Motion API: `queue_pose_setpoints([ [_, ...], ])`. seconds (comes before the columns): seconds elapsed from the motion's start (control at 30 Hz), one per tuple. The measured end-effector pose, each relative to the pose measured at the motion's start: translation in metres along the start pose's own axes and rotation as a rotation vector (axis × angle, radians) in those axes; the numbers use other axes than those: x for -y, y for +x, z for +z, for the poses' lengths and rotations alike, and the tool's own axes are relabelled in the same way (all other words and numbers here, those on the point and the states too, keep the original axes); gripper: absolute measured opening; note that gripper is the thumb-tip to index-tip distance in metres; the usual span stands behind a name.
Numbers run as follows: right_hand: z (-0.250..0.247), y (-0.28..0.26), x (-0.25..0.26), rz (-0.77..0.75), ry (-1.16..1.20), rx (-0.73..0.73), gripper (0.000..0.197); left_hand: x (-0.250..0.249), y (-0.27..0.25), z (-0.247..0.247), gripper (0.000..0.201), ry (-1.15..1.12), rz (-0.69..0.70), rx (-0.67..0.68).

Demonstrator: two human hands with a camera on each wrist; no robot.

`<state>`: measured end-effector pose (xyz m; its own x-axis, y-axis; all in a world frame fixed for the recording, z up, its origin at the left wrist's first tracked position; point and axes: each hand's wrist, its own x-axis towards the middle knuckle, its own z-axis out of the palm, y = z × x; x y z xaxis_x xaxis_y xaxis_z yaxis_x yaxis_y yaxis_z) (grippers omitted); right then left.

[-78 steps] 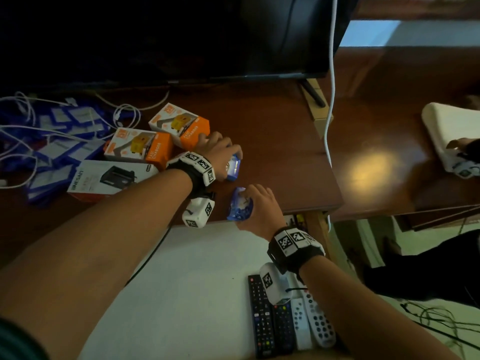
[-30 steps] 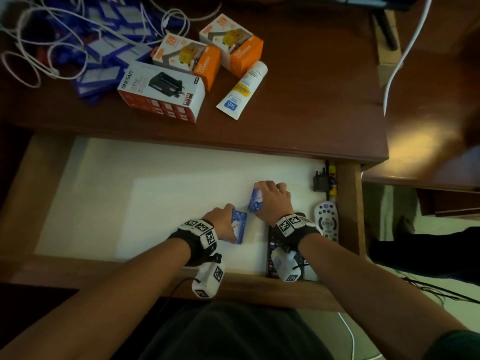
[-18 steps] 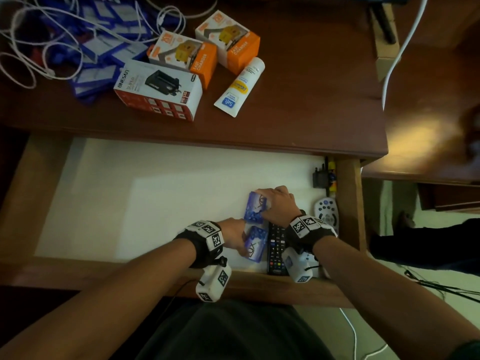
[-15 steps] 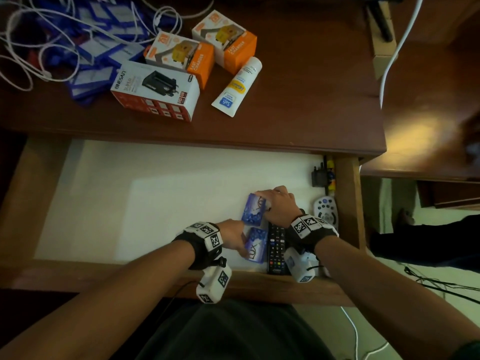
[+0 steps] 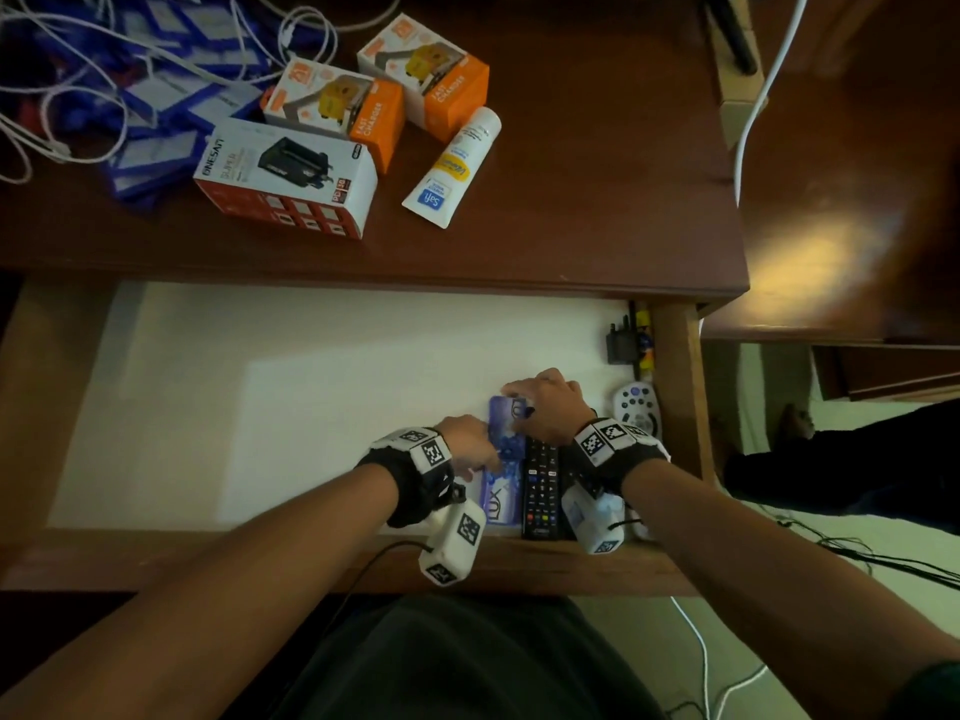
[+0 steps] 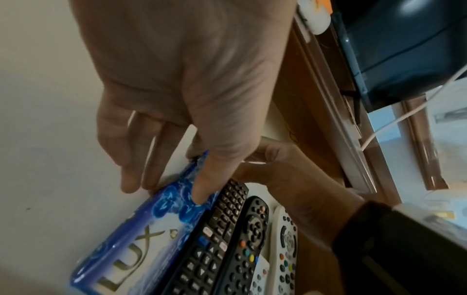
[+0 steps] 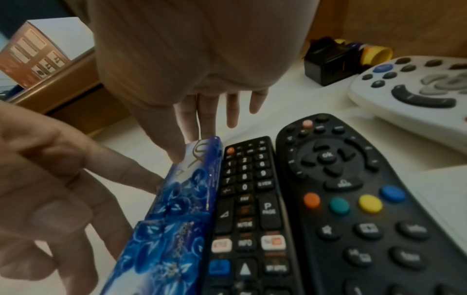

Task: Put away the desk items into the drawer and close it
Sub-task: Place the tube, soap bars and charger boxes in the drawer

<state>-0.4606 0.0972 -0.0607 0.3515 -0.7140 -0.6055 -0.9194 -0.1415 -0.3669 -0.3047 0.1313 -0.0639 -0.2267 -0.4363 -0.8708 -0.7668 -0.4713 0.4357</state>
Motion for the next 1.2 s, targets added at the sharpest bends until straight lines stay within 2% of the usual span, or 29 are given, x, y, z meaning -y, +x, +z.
queue_pose_setpoints([
  [0.13,0.003,0.0,0.001,-0.036,-0.048,-0.023,0.037,0.002,-0.004,0.005,0.039,0.036,-0.045,0.016],
  [0.3,0.01,-0.001,0.004,-0.059,-0.151,0.005,0.04,0.01,-0.004,0.006,0.029,0.055,-0.05,0.053],
  [0.47,0.008,-0.001,0.004,-0.058,-0.146,0.023,0.04,0.012,-0.004,0.005,0.015,-0.04,-0.062,0.134],
  [0.73,0.007,0.009,0.005,-0.087,-0.101,0.02,0.031,0.007,-0.004,0.004,0.012,-0.12,-0.066,0.183],
  [0.8,0.008,0.011,0.004,-0.091,-0.087,0.019,0.03,0.007,-0.007,0.002,0.018,-0.144,-0.062,0.199],
  [1.0,0.001,0.022,0.007,-0.136,-0.154,0.053,0.023,0.017,-0.01,-0.011,0.073,-0.177,-0.034,0.303],
  [1.1,-0.005,0.029,0.009,-0.07,-0.075,0.071,0.02,0.022,-0.005,-0.018,0.069,-0.129,-0.023,0.268],
  [1.2,-0.015,0.037,0.014,-0.036,-0.018,0.051,0.019,0.02,-0.006,-0.037,0.057,0.028,0.066,0.108],
])
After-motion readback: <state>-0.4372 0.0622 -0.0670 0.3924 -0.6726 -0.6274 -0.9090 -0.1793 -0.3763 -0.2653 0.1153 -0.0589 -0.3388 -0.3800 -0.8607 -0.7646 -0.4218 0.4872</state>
